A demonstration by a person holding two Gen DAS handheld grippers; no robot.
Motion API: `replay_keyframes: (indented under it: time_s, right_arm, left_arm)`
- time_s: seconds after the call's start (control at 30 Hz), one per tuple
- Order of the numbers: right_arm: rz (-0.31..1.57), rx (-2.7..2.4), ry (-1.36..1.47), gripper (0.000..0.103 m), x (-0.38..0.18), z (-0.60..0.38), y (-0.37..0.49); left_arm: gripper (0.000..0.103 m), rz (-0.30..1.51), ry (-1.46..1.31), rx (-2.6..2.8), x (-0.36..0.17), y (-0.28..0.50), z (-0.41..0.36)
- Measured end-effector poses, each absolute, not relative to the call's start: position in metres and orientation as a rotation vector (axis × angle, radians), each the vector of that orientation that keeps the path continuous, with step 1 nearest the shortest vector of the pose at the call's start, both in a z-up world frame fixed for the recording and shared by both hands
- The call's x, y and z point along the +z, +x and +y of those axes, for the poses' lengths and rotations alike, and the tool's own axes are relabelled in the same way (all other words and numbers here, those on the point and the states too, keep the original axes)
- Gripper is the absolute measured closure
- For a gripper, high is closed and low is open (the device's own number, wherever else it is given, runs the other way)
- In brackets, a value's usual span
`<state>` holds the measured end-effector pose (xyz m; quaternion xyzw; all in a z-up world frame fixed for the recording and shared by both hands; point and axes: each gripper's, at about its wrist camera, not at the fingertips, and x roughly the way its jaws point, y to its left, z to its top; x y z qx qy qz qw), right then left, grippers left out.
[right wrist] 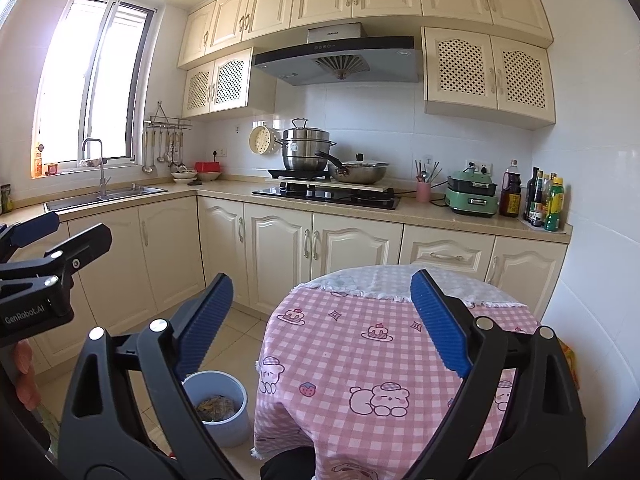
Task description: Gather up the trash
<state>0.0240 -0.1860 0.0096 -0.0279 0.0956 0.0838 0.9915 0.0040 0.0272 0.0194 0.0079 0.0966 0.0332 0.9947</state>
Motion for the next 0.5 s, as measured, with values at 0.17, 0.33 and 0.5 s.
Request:
replay_keyframes:
  time_s: [0.17, 0.33, 0.5]
  right_arm:
    - [0.192, 0.168, -0.056, 0.014, 0.0097, -0.1861, 0.0243]
    - [0.194, 0.168, -0.056, 0.014, 0.0105, -0.1860, 0.0242]
    - [0.197, 0.164, -0.052, 0.014, 0.0106, -0.1837, 0.0243]
  left_arm:
    - [0.008, 0.193, 0.013, 0.069, 0.0186, 0.0039, 0.0286]
    - [0.008, 0.195, 0.012, 0.069, 0.0187, 0.0044, 0.0299]
    - [0.008, 0.197, 0.014, 0.072, 0.0171, 0.0048, 0.0306]
